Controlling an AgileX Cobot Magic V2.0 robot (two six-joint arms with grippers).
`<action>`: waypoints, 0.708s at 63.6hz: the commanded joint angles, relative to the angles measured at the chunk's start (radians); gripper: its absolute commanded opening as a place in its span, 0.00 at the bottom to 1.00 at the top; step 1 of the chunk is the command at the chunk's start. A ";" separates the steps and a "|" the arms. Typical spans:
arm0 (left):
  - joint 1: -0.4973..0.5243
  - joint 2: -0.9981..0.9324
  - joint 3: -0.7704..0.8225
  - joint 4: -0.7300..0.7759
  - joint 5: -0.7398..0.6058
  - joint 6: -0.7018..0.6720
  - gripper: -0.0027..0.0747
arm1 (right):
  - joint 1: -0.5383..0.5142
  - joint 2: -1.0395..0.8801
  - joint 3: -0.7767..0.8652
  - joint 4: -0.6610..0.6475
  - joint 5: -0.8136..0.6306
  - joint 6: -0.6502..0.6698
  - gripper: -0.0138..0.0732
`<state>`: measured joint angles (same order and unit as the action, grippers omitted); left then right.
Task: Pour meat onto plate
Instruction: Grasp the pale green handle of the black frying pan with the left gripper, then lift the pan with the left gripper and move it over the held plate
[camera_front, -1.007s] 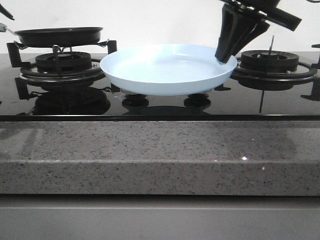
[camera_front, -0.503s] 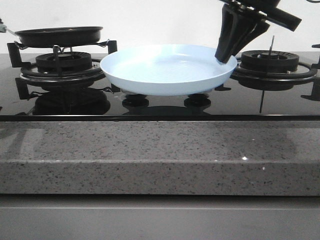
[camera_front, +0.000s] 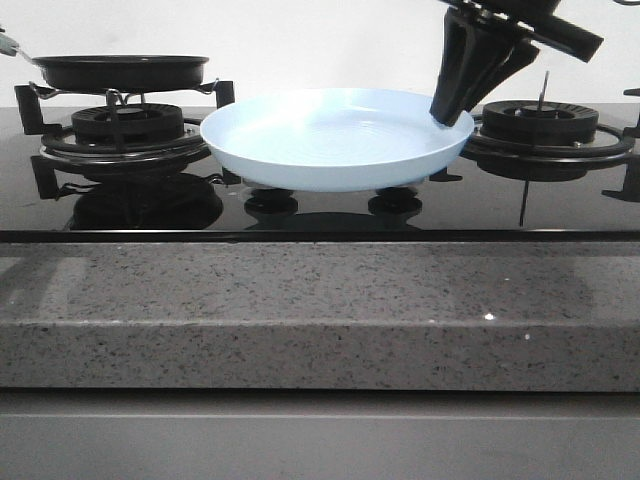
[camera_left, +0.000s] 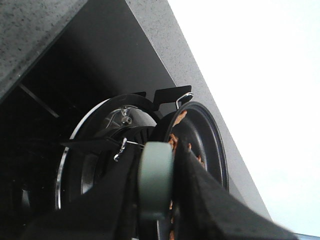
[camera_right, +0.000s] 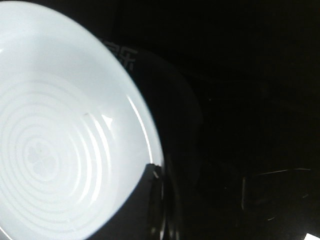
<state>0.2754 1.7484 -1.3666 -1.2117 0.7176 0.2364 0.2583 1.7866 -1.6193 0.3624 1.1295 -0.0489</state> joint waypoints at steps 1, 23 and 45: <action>0.001 -0.045 -0.023 0.012 -0.005 0.026 0.01 | -0.001 -0.060 -0.024 0.031 -0.020 -0.010 0.09; 0.061 -0.061 -0.023 -0.178 0.155 0.135 0.01 | -0.001 -0.060 -0.024 0.031 -0.020 -0.010 0.09; 0.086 -0.114 -0.023 -0.294 0.239 0.209 0.01 | -0.001 -0.060 -0.024 0.031 -0.020 -0.010 0.09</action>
<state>0.3593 1.7035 -1.3603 -1.3671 0.9027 0.4287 0.2583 1.7866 -1.6193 0.3624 1.1295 -0.0489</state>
